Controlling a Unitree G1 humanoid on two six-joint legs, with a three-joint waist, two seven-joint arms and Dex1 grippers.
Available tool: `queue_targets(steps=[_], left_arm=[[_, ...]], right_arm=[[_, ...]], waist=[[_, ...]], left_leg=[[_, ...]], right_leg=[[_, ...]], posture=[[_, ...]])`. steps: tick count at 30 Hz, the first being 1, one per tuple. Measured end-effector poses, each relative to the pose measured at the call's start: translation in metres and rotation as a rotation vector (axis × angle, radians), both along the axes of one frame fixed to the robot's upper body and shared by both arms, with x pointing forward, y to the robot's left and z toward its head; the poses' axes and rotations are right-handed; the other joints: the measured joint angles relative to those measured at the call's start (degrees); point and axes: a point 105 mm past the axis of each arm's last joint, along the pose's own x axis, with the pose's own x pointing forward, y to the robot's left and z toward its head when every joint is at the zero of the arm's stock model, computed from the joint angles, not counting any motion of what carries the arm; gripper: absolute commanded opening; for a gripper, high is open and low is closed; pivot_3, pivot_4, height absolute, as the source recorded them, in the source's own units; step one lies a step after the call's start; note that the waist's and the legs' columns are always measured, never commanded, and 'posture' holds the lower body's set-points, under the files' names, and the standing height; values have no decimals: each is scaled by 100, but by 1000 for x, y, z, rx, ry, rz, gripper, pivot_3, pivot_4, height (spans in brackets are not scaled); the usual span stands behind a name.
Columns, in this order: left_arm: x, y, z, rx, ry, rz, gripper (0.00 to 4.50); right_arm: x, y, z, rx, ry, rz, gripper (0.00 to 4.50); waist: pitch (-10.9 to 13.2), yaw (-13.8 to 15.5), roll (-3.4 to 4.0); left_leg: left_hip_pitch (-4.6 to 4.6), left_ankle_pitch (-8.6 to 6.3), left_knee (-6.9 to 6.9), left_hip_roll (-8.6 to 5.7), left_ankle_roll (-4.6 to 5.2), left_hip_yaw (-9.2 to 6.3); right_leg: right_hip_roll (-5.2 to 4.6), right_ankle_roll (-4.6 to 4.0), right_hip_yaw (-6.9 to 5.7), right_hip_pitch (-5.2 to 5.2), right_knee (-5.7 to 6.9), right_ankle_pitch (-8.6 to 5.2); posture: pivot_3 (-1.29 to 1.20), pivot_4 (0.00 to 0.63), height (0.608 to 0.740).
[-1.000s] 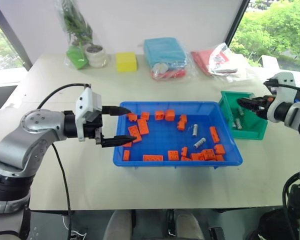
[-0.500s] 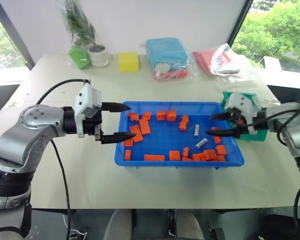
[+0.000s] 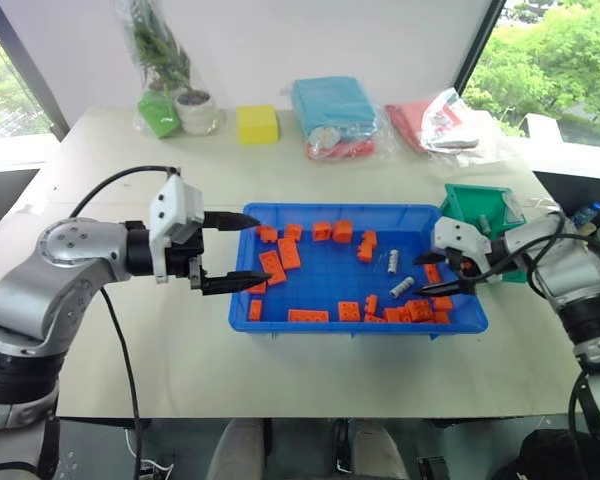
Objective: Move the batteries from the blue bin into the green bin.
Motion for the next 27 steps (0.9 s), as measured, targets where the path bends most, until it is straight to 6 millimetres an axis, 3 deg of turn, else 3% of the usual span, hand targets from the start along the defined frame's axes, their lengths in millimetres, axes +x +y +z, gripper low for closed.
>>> queue_targets(steps=[3,6,10,16,19,24,27], left_arm=[[0,0,0,4,0,-1,4500],[0,1,1,2,-2,-1,4500],[3,0,3,-1,-3,-2,4500],[6,-1,7,-6,-7,-17,4500],[9,0,9,-11,-15,-14,4500],[9,-2,8,-11,-15,-26,4500],[9,-3,7,-10,-12,-27,4500]], right_arm=[[0,1,-1,4,-2,3,3385],[0,2,-3,18,-6,-3,2637],[-4,4,-7,20,-7,9,727],[-3,21,-14,53,4,24,727],[-4,23,-15,47,17,21,1542],[-9,28,-2,20,-13,86,3982],[-8,29,6,9,-24,107,3982]], waist=[[-5,0,-7],[-14,1,-23],[-26,2,-42],[-10,18,-11],[-2,14,2],[2,4,9],[5,2,12]], left_leg=[[4,0,-1,4,0,0],[6,0,-1,6,0,0],[14,0,-1,9,-1,-1],[8,0,1,9,0,0],[-1,0,1,5,0,0],[0,1,0,5,0,2],[1,1,1,6,0,2]], right_leg=[[2,-7,-1,0,1,-4],[4,-7,-1,12,3,-3],[5,-7,-2,24,2,-4],[2,-8,-1,21,1,-4],[2,-8,-1,12,3,12],[4,-6,-2,11,4,13],[3,7,-1,11,3,4]], posture=[[0,150,704],[0,150,704],[0,150,704],[0,150,704],[0,150,704],[0,150,704],[0,150,704]])
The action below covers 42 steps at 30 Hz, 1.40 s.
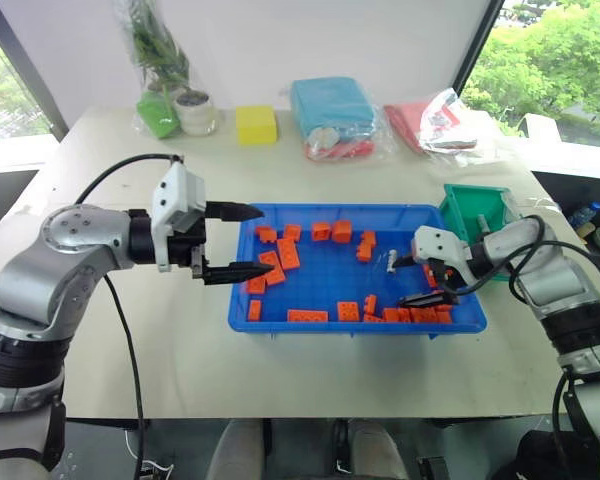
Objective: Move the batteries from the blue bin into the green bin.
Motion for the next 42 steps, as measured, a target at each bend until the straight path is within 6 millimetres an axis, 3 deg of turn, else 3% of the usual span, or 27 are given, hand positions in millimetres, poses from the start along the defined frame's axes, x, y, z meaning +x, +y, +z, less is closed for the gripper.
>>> queue_targets(steps=[4,7,13,20,26,35,38,42], left_arm=[[0,0,0,-3,-2,1,4500],[1,0,-1,-4,0,6,4500],[0,0,-3,-5,2,19,4500],[-1,1,-6,-6,6,32,4500],[0,3,-2,-12,-11,48,4500],[0,2,-1,-11,-15,47,4500],[0,2,-1,-11,-16,48,4500],[0,2,-1,-12,-18,50,4500]], right_arm=[[11,3,27,-3,-52,25,3982],[16,-5,33,-25,-59,20,3982],[13,-16,15,-93,8,36,3982],[11,-23,9,-146,15,37,3982],[11,-19,-6,-184,3,61,3982],[11,-18,-9,-215,-16,94,3982],[10,-19,-11,-221,-9,94,3171],[4,-19,-18,-219,27,104,1124]], waist=[[5,-5,8],[4,15,7],[5,-5,7],[5,-8,8],[5,-6,8],[5,1,7],[4,1,7],[4,17,6]], left_leg=[[1,0,0,1,0,1],[0,0,0,-1,0,0],[0,1,0,-5,-1,1],[0,1,1,-4,-1,1],[0,1,2,-4,-2,1],[1,2,2,-5,-2,0],[1,2,3,-5,-2,-1],[3,2,6,-7,-2,-4]], right_leg=[[1,0,1,-2,2,0],[0,0,0,-2,1,1],[-1,-5,1,1,3,5],[0,-18,1,1,3,13],[-1,-17,1,1,3,13],[0,-18,1,4,4,14],[0,-19,1,4,4,14],[-1,-18,1,11,2,13]], posture=[[0,150,704],[0,150,704],[0,150,704],[0,150,704],[0,150,704],[0,150,704],[0,150,704],[0,150,704]])
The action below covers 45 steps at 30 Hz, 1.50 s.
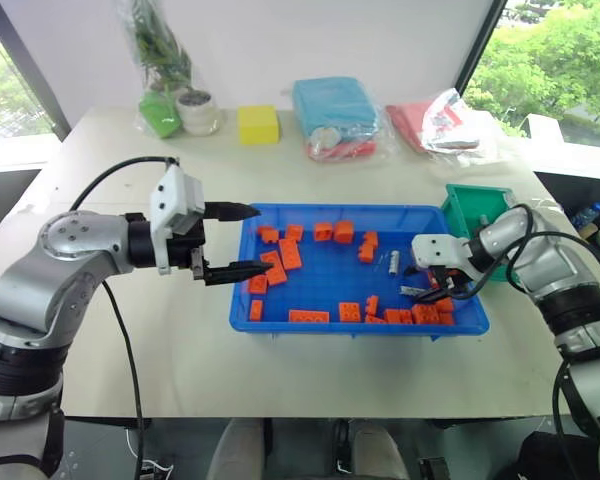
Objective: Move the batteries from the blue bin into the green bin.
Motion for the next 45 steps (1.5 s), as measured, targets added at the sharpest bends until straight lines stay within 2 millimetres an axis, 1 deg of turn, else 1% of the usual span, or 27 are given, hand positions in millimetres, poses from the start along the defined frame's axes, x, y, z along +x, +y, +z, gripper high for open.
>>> queue_targets(steps=[1,2,5,7,9,11,12,13,15,16,18,19,21,22,24,26,29,31,33,34,36,38,39,41,43,45], left_arm=[[0,0,0,0,-1,1,4500],[0,0,0,-1,-1,1,4500],[0,0,0,-1,-4,1,4500],[0,0,1,0,-8,1,4500],[0,0,1,-1,-17,-1,4500],[0,0,1,0,-20,0,4500],[0,0,1,1,-21,0,4500],[0,0,1,1,-22,0,4500],[0,0,0,2,-21,2,4500],[0,1,-2,3,-18,4,4500],[1,2,-2,2,-20,6,4500],[2,2,-2,0,-18,7,4500],[4,1,-2,-11,-13,5,4500],[5,1,-1,-13,-15,2,4500],[7,-3,1,-18,-21,-13,4500],[8,-6,1,-15,-28,-24,4500],[9,-6,1,-15,-29,-24,4500],[10,-5,0,-15,-24,-20,4500],[10,-5,0,-15,-25,-22,4500],[10,-5,0,-15,-25,-23,4500],[10,-5,0,-14,-26,-22,4500],[9,-5,0,-11,-27,-18,4500],[9,-5,0,-9,-28,-17,4500],[6,-4,-1,-2,-31,-13,4500],[5,-3,-2,5,-29,-2,4500],[4,0,-4,8,-20,16,4500]], right_arm=[[-1,0,-1,4,9,-2,542],[-2,2,-1,13,13,-3,67],[-6,6,1,55,22,-36,26],[-6,11,8,120,19,-87,26],[-2,17,28,228,-21,-157,26],[6,18,59,351,-89,-256,26],[11,14,74,405,-129,-313,26],[17,6,94,461,-186,-388,26],[23,-15,122,511,-286,-512,26],[24,-29,133,522,-333,-576,26],[25,-52,139,506,-386,-679,26],[25,-63,138,494,-400,-730,26],[25,-83,126,455,-402,-820,1092],[24,-89,120,441,-393,-852,1506],[24,-97,107,416,-378,-899,2534],[27,-98,104,405,-395,-912,3550],[32,-92,105,414,-417,-905,3550],[37,-82,106,456,-402,-901,3550],[43,-58,110,551,-350,-882,3550],[45,-41,111,601,-307,-868,3550],[44,-14,107,666,-220,-852,3550],[40,9,97,709,-122,-863,3550],[37,17,91,718,-80,-876,3550],[29,31,72,710,-2,-917,3550],[21,31,52,667,33,-975,3550],[17,27,38,633,46,-1028,3550]], waist=[[-1,-1,-2],[-2,-5,-3],[-2,-14,-3],[2,-15,3],[4,-15,7],[4,-13,7],[4,-12,7],[4,-8,7],[3,22,6],[1,30,2],[-3,21,-5],[-3,8,-5],[-3,-12,-6],[-3,-13,-5],[-1,-29,6],[1,-65,13],[1,-137,13],[1,-159,12],[1,-195,12],[1,-203,12],[0,-192,12],[-1,-167,10],[-2,-148,7],[-4,-118,3],[-4,-74,4],[-4,-54,4]], left_leg=[[1,0,2,0,0,-1],[1,0,2,0,0,-2],[4,0,2,1,0,-2],[2,0,1,1,0,-1],[1,0,1,1,0,-1],[2,0,1,2,0,-1],[1,0,1,1,0,-1],[1,0,1,2,-1,0],[-1,-1,1,-2,-1,-4],[-2,-2,1,-5,-1,-4],[-5,-2,1,-6,0,-2],[-6,-2,1,-8,0,1],[-6,-1,1,-7,2,4],[-6,-1,1,-5,2,3],[-4,0,0,-5,3,6],[-4,0,-1,-4,3,8],[-4,1,-2,-3,3,5],[-3,1,-2,-3,4,3],[-3,1,-3,2,4,2],[-2,1,-5,6,4,0],[-3,1,-6,9,4,-2],[-4,1,-5,8,4,-2],[-6,1,-2,6,4,-5],[-8,0,1,-6,3,-19],[-10,0,6,-12,4,-23],[-12,0,6,-12,4,-23]], right_leg=[[0,0,0,1,0,0],[0,0,0,2,0,0],[1,-1,0,2,3,0],[0,-2,0,0,4,2],[0,-2,0,-1,4,3],[0,-2,0,-1,4,3],[0,-3,0,-1,3,2],[-1,-3,0,-2,2,2],[-2,-7,-1,-13,-4,-1],[-4,-18,-1,-21,-6,-7],[-6,-19,-1,-22,-10,-7],[-8,-19,1,-20,-9,-7],[-7,-14,1,-7,-2,-4],[-7,-7,1,-8,1,0],[-6,-3,1,-10,5,2],[-6,-1,2,-12,8,4],[-5,-1,1,-12,9,4],[-5,-1,1,-11,9,4],[-2,-1,1,-11,10,4],[0,-1,0,-11,12,4],[2,-2,-1,-11,14,4],[1,-3,0,-10,13,4],[1,-3,-1,-9,12,4],[-3,-4,-1,-3,9,4],[-5,-5,1,0,4,4],[-5,-5,1,-3,3,3]], posture=[[0,150,704],[0,150,704],[0,150,704],[0,150,704],[0,150,704],[0,150,704],[0,150,704],[0,150,704],[0,150,704],[0,150,704],[0,150,704],[0,150,704],[0,150,704],[0,150,704],[0,150,704],[0,150,704],[0,150,704],[0,150,704],[0,150,704],[0,150,704],[0,150,704],[0,150,704],[0,150,704],[0,150,704],[0,150,704],[0,150,704]])
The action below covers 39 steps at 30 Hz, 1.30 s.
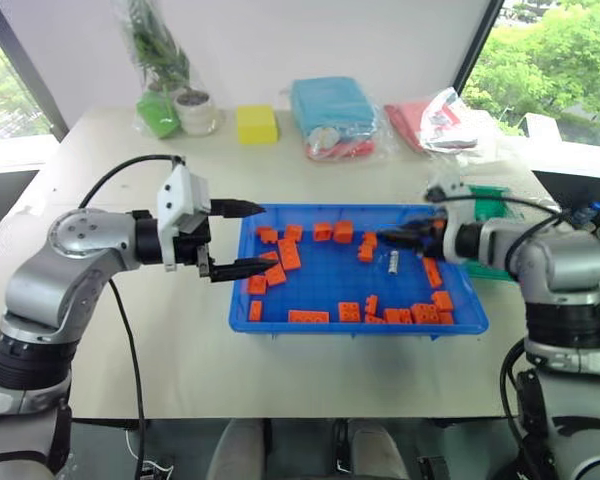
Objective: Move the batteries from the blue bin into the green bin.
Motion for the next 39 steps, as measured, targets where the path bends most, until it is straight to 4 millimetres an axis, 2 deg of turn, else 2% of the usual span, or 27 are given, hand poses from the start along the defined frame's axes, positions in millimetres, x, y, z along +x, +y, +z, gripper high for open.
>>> queue_targets(steps=[5,9,14,15,17,21,26,28,30,33,35,36,39], left_arm=[[-2,1,3,-11,-13,11,4500],[-2,1,3,-16,-10,13,4500],[-1,0,8,-16,-29,6,4500],[-1,0,10,-17,-33,6,4500],[1,0,9,-19,-28,9,4500],[4,1,11,-22,-27,7,4500],[5,1,11,-21,-29,1,4500],[7,1,9,-23,-24,5,4500],[6,-1,9,-31,-27,-4,4500],[6,-3,7,-33,-22,-15,4500],[6,-2,6,-35,-16,-17,4500],[7,-2,5,-36,-12,-17,4500],[6,-5,4,-38,-8,-30,4500]], right_arm=[[-7,-6,-22,-53,20,-79,3550],[-10,2,-34,-48,22,-87,3550],[-3,9,-42,-41,3,-105,3550],[-1,9,-42,-41,-5,-109,3029],[2,8,-44,-45,-16,-115,2322],[2,13,-44,-47,-24,-96,189],[-7,18,-27,-3,-28,-28,189],[-5,9,-5,20,-62,-36,189],[2,-9,25,17,-133,-76,189],[8,-55,72,-39,-256,-196,189],[8,-81,84,-76,-284,-270,189],[7,-91,84,-88,-274,-296,189],[6,-106,73,-106,-238,-329,1500]], waist=[[0,25,0],[0,26,0],[-1,34,-1],[-1,35,-2],[-3,34,-4],[-2,30,-3],[1,40,1],[1,43,2],[4,49,6],[0,65,-1],[-8,51,-14],[-9,42,-15],[-7,12,-11]], left_leg=[[1,0,-2,2,0,2],[1,0,-3,2,0,3],[3,0,-2,2,1,2],[2,0,-2,2,1,2],[3,0,-2,2,1,2],[1,0,-2,2,1,2],[0,0,-4,3,1,2],[-2,0,-3,2,1,3],[-3,0,-2,2,1,3],[-3,0,-6,0,1,1],[-2,-1,-12,0,2,3],[-3,-1,-13,1,2,7],[-1,-1,-15,4,3,12]], right_leg=[[3,0,0,-5,4,0],[5,1,0,-5,5,0],[5,1,0,-9,4,-1],[5,1,0,-8,3,-1],[5,1,0,-9,3,-1],[6,1,0,-7,5,-1],[5,1,0,-7,5,-1],[4,0,0,-8,2,-1],[3,-1,0,-11,1,-2],[4,-8,-2,-29,-3,-6],[4,-9,-1,-25,-5,-7],[4,-8,-1,-11,-4,-6],[4,1,0,-15,1,-1]], posture=[[0,150,704],[0,150,704],[0,150,704],[0,150,704],[0,150,704],[0,150,704],[0,150,704],[0,150,704],[0,150,704],[0,150,704],[0,150,704],[0,150,704],[0,150,704]])
